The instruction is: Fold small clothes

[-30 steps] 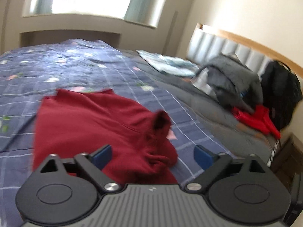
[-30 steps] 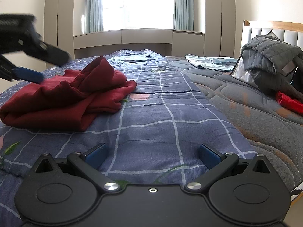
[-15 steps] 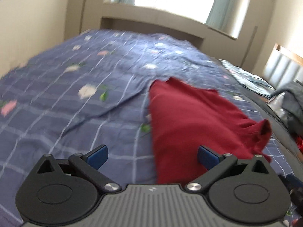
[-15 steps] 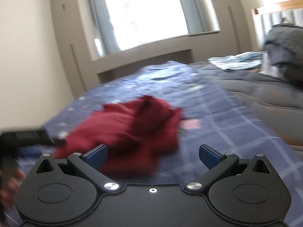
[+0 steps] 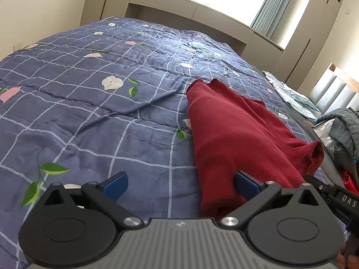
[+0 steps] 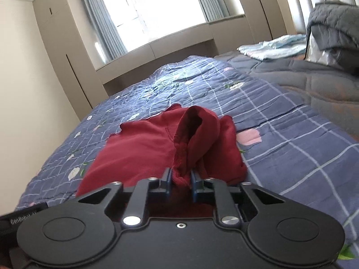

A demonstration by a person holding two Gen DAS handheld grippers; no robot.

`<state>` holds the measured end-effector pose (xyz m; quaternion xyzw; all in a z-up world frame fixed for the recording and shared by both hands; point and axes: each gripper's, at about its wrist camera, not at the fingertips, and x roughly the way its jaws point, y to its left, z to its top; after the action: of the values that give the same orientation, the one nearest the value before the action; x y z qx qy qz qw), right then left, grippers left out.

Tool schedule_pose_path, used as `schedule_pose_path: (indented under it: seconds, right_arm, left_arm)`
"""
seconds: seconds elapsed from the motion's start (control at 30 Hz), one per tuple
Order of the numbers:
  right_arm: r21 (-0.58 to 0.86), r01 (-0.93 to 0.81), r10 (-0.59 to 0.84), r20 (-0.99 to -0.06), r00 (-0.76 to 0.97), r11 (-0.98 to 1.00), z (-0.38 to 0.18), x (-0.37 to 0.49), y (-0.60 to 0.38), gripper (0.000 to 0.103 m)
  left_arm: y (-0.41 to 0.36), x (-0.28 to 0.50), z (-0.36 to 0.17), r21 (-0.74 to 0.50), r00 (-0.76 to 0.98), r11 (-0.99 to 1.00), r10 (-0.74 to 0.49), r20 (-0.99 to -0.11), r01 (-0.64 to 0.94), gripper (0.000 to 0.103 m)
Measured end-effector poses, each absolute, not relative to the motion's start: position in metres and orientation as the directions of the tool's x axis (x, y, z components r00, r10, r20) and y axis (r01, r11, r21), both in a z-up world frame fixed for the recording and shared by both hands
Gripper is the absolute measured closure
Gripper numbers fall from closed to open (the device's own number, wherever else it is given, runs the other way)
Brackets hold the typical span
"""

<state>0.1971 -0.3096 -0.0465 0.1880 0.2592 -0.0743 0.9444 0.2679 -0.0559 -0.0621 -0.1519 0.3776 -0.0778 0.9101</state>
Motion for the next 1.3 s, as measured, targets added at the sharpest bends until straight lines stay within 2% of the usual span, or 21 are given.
schedule_pose_path:
  seconds: [0.13, 0.33, 0.5, 0.53, 0.6, 0.63, 0.67, 0.73, 0.77, 0.87, 0.93, 1.13, 1.3]
  right_arm:
    - [0.305, 0.246, -0.059, -0.512, 0.857, 0.92, -0.044, 0.181, -0.31, 0.093]
    - [0.259, 0.254, -0.08, -0.537, 0.84, 0.932, -0.059, 0.174, -0.3, 0.094]
    - [0.25, 0.231, -0.073, -0.516, 0.853, 0.94, -0.053, 0.171, -0.3, 0.092]
    - [0.245, 0.225, -0.071, -0.511, 0.856, 0.943, -0.051, 0.169, -0.302, 0.089]
    - [0.217, 0.221, -0.09, -0.489, 0.868, 0.951, -0.044, 0.165, -0.304, 0.074]
    - [0.197, 0.222, -0.106, -0.472, 0.875, 0.955, -0.039, 0.164, -0.306, 0.058]
    - [0.185, 0.223, -0.117, -0.458, 0.881, 0.957, -0.036, 0.165, -0.308, 0.037]
    - [0.154, 0.215, -0.131, -0.426, 0.895, 0.964, -0.029, 0.172, -0.313, 0.013]
    - [0.131, 0.201, -0.131, -0.412, 0.902, 0.971, -0.026, 0.179, -0.316, 0.007]
    - [0.028, 0.162, -0.137, -0.4, 0.906, 0.986, -0.016, 0.217, -0.324, 0.001]
    - [-0.033, 0.147, -0.148, -0.407, 0.901, 0.989, -0.012, 0.247, -0.332, 0.001]
    - [-0.077, 0.071, -0.101, -0.52, 0.848, 0.995, -0.025, 0.338, -0.358, 0.001]
    - [-0.163, 0.11, -0.187, -0.603, 0.776, 0.981, -0.061, 0.358, -0.366, 0.001]
  left_arm:
    - [-0.05, 0.265, -0.059, -0.345, 0.708, 0.938, -0.261, -0.656, 0.026, 0.0]
    - [-0.045, 0.265, -0.061, -0.346, 0.702, 0.938, -0.254, -0.665, 0.012, 0.0]
    - [-0.046, 0.267, -0.056, -0.328, 0.704, 0.944, -0.249, -0.665, 0.025, 0.0]
    - [-0.046, 0.268, -0.054, -0.319, 0.709, 0.947, -0.246, -0.661, 0.032, 0.0]
    - [-0.047, 0.273, -0.047, -0.302, 0.717, 0.952, -0.248, -0.651, 0.055, 0.0]
    - [-0.048, 0.278, -0.043, -0.294, 0.721, 0.953, -0.25, -0.646, 0.067, 0.0]
    - [-0.049, 0.282, -0.04, -0.287, 0.724, 0.955, -0.249, -0.643, 0.073, 0.0]
    - [-0.052, 0.296, -0.035, -0.261, 0.731, 0.962, -0.238, -0.64, 0.084, 0.0]
    - [-0.054, 0.306, -0.033, -0.24, 0.738, 0.967, -0.224, -0.637, 0.087, 0.0]
    - [-0.059, 0.337, -0.031, -0.178, 0.742, 0.981, -0.18, -0.646, 0.083, 0.0]
    - [-0.062, 0.358, -0.034, -0.151, 0.738, 0.984, -0.167, -0.654, 0.089, 0.0]
    - [-0.073, 0.402, -0.051, -0.1, 0.731, 0.987, -0.158, -0.664, 0.122, 0.0]
    - [-0.085, 0.419, -0.066, -0.087, 0.716, 0.985, -0.17, -0.677, 0.152, 0.001]
